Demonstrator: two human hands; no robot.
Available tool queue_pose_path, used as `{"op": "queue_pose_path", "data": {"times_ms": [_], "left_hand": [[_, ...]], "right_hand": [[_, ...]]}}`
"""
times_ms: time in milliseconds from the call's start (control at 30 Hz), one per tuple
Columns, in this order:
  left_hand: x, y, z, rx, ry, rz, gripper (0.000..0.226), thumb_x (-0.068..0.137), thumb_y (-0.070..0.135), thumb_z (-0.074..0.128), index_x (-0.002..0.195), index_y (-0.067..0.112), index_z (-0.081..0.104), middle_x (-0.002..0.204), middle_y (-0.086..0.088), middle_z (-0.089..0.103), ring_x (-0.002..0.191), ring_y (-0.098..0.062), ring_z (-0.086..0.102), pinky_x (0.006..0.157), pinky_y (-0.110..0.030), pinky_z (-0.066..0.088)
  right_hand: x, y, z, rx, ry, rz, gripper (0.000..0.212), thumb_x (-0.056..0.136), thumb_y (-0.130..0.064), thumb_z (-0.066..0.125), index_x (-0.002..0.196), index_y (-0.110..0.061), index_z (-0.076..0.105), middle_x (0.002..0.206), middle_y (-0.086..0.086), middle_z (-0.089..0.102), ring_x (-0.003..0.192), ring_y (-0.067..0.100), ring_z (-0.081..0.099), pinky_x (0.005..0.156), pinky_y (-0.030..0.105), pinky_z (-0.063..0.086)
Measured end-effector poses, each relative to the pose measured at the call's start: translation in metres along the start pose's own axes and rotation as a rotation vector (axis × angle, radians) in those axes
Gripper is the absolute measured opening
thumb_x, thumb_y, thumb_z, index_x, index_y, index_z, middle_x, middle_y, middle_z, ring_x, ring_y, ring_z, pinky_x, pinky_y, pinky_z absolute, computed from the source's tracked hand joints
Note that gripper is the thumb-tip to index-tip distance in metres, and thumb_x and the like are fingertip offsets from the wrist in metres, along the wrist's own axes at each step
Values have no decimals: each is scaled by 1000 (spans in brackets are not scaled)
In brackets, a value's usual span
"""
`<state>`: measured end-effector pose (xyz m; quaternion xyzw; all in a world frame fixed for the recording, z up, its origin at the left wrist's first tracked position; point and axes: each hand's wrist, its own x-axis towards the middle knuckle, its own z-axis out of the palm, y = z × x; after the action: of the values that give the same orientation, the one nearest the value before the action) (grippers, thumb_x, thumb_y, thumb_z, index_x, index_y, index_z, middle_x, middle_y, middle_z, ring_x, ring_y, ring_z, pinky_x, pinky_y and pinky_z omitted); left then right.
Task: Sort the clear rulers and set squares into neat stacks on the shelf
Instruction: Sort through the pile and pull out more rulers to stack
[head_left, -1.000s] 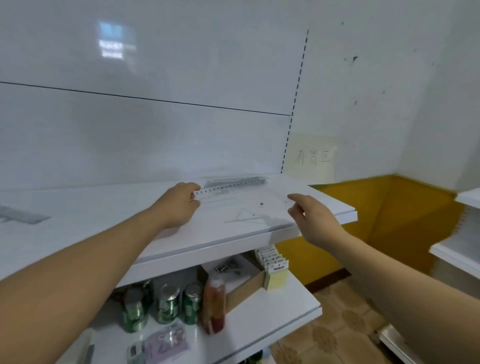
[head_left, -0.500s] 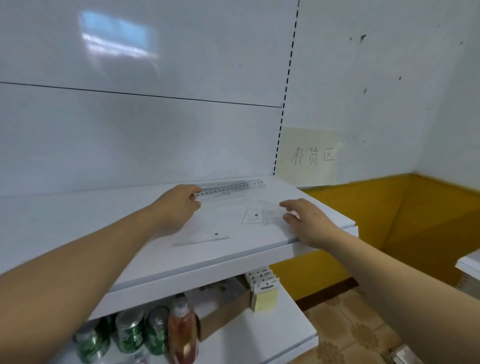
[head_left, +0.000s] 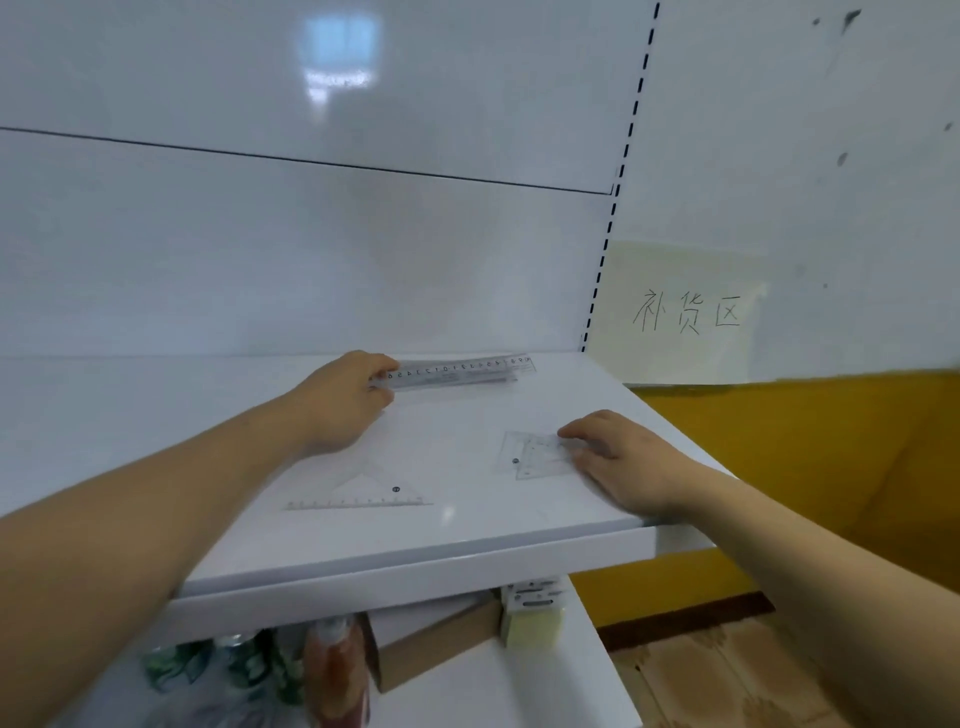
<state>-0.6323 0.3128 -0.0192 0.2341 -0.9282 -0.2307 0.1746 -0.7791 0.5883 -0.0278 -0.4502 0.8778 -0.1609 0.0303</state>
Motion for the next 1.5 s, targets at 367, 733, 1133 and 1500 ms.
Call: {"op": "queue_pose_path", "data": {"times_ms": [367,733,1133,1500], "left_hand": [[11,13,9,68,-33,-129,42,96,19,49,138,18,44,137,-5,44,118,-22,47,90,-21,31],[49,14,-1,107,-89,-103,20,91,20,52,111,19,54,113,-2,47,104,-16,46,77,-18,33],[62,-10,4,83,-97,-177,45,92,24,56,136,20,48,140,-1,47,127,-18,44,101,-21,29],[36,6,-8,128,-94,-182,67,91,34,58,148,24,25,155,2,24,141,-18,26,111,-26,21]], "right_hand": [[45,31,-23,64,-111,39,54,98,-49,34,147,-26,33,154,-4,27,141,17,26,114,34,18],[82,55,-6,-225,-151,52,70,89,-69,20,149,-34,19,158,-1,16,145,20,15,116,47,15],[81,52,-6,-216,-126,69,62,90,-67,26,144,-35,28,154,-4,24,143,19,19,114,45,16],[103,35,-18,-154,-191,105,72,87,-66,35,145,-24,29,150,4,30,136,26,31,110,44,29]]}}
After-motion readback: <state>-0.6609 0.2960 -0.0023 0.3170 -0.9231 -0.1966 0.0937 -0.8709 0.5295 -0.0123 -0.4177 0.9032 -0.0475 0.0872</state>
